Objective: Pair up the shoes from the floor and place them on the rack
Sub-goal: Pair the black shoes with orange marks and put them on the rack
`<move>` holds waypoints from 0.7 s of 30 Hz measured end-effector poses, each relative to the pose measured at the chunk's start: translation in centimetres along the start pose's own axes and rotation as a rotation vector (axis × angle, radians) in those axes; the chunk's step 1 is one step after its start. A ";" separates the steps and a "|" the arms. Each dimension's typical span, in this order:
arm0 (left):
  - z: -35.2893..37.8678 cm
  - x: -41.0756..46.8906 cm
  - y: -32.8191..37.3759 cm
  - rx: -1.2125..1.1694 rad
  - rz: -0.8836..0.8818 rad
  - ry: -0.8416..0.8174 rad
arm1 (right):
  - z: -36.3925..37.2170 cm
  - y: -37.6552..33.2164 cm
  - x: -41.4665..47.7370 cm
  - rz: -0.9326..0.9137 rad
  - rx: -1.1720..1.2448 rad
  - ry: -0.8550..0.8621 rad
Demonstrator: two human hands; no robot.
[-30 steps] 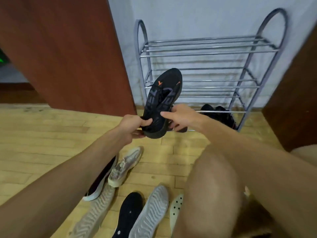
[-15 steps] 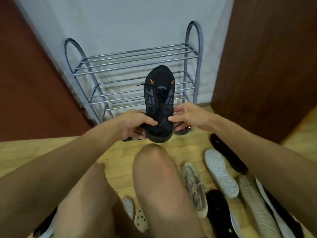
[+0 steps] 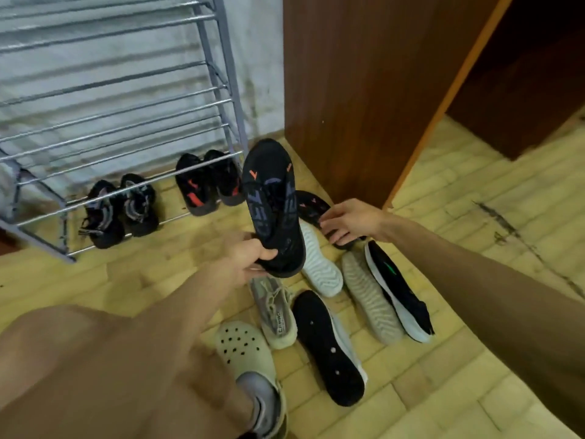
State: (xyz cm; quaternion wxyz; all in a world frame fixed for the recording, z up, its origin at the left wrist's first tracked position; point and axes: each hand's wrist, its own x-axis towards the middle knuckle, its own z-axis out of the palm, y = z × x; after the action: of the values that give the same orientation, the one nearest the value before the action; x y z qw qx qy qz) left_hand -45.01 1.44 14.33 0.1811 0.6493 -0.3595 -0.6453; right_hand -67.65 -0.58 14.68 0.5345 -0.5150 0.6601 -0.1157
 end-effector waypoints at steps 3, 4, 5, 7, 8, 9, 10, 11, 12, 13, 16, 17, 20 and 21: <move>0.6 1.7 -1.5 0.008 -0.050 0.034 | 0.1 4.2 0.3 0.116 0.031 0.048; 0.6 2.3 -1.7 0.017 -0.057 0.044 | 0.4 5.5 0.6 0.138 0.030 0.065; 0.4 2.6 -1.8 0.030 -0.062 0.050 | 0.9 6.8 1.0 0.159 0.024 0.076; -0.1 3.2 -1.8 0.076 -0.072 0.047 | 2.0 8.9 2.0 0.200 0.021 0.098; -0.4 3.6 -1.8 0.103 -0.074 0.048 | 2.6 9.8 2.7 0.218 0.027 0.121; -0.7 3.9 -2.0 0.119 -0.077 0.053 | 3.2 10.5 3.5 0.238 0.031 0.153; -1.0 4.2 -2.3 0.126 -0.083 0.061 | 3.7 11.0 4.3 0.260 0.031 0.183; -1.1 4.4 -2.7 0.125 -0.094 0.068 | 4.2 11.3 5.1 0.279 0.023 0.208; -1.2 4.6 -3.1 0.121 -0.113 0.073 | 4.5 11.6 6.0 0.290 -0.013 0.222; -1.3 4.7 -3.5 0.115 -0.132 0.076 | 4.7 11.9 6.8 0.297 -0.071 0.229; -1.7 5.4 -4.3 0.087 -0.169 0.092 | 4.8 12.5 9.4 0.322 -0.215 0.319; -2.0 5.8 -4.6 0.083 -0.175 0.097 | 4.6 12.6 10.3 0.326 -0.240 0.358; -3.1 7.2 -4.9 0.092 -0.192 0.121 | 4.0 12.6 13.1 0.317 -0.356 0.405; -3.4 7.6 -4.9 0.090 -0.194 0.128 | 3.8 12.4 14.0 0.325 -0.386 0.407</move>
State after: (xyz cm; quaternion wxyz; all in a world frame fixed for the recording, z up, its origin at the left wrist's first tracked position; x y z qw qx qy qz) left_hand -41.29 -1.34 5.85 0.1112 0.7284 -0.3113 -0.6002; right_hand -69.97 -4.79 -3.79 0.2955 -0.4612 0.8366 -0.0021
